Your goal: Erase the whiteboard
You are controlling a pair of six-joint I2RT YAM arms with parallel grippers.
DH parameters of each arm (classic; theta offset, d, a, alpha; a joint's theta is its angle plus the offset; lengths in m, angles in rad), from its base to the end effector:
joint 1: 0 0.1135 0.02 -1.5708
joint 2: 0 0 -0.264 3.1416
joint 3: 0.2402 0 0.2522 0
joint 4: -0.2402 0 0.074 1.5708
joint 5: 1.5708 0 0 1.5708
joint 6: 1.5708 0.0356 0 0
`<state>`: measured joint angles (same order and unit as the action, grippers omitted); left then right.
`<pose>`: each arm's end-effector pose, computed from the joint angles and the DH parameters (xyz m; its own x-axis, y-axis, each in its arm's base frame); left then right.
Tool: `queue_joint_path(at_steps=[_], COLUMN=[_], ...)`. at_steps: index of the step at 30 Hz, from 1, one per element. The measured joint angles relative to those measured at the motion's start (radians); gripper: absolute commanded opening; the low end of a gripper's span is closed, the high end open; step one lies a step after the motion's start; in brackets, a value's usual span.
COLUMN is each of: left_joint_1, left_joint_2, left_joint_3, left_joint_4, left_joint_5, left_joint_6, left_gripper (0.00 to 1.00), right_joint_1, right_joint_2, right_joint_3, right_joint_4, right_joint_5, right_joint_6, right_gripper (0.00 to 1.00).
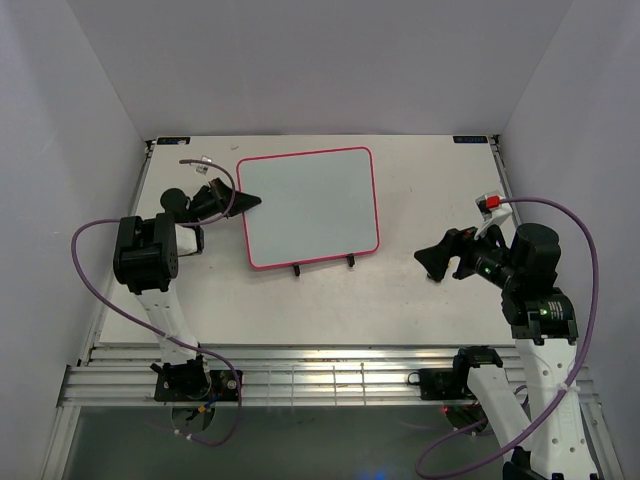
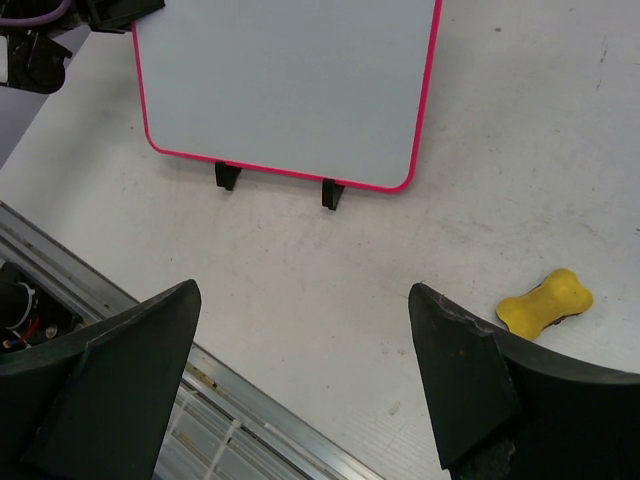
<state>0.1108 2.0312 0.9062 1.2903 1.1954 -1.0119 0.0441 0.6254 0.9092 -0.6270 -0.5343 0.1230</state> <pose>0.3842 0.0094 0.1692 -0.6522 -0.3853 -0.6528 0.6008 0.2624 -0.7551 0.1219 0.0235 0.3590 -0.3971 0.0882 -0.9135 -0.4719 0.8341 0.2856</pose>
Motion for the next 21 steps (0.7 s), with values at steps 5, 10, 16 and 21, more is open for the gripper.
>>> queue_joint_path(at_steps=[5,10,16,21], left_joint_1=[0.005,0.008,0.034,0.047], left_joint_2=[-0.006,-0.01,-0.014,-0.014], left_joint_3=[-0.03,-0.049,-0.119,-0.137], left_joint_4=[0.019,0.028,0.028,0.028], left_joint_5=[-0.008,-0.01,-0.033,-0.047], left_joint_6=[0.001,0.005,0.117,0.153], left_gripper=[0.02,0.26,0.52,0.65], right_joint_1=[0.0,0.0,0.0,0.0], right_joint_2=[-0.011,-0.011,-0.011,-0.011], right_joint_3=[0.0,0.0,0.0,0.0], right_joint_4=[0.0,0.0,0.0,0.0], right_joint_5=[0.0,-0.002,-0.01,-0.012], right_joint_6=[0.0,0.0,0.0,0.0], right_gripper=[0.9,0.9,0.9,0.9])
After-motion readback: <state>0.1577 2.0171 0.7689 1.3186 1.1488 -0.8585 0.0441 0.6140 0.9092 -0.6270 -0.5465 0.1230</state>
